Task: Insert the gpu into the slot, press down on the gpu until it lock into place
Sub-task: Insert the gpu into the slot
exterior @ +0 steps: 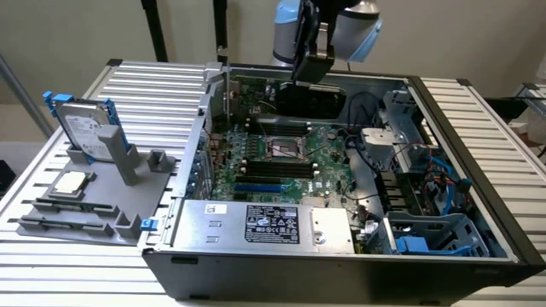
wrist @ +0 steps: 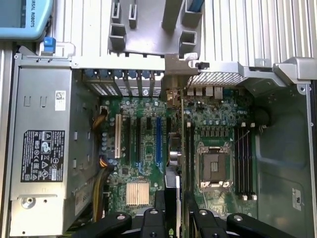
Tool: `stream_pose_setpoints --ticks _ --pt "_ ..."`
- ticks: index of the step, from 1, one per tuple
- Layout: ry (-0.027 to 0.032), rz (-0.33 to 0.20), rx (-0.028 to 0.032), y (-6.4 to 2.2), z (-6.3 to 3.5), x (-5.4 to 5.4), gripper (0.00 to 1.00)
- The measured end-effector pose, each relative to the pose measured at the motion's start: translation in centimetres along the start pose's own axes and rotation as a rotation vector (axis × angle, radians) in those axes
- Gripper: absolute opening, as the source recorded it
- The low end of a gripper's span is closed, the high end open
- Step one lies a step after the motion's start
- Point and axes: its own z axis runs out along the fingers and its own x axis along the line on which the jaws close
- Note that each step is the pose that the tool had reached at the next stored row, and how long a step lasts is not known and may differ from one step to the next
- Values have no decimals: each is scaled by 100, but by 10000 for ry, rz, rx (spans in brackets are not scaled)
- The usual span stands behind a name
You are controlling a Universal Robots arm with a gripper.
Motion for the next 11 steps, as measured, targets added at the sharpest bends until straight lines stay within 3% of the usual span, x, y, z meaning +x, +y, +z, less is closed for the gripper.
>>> stream_pose_setpoints --ticks 6,11 --pt "-1 -8 145 88 112 32 26" --pt "-4 -3 226 119 201 81 26"
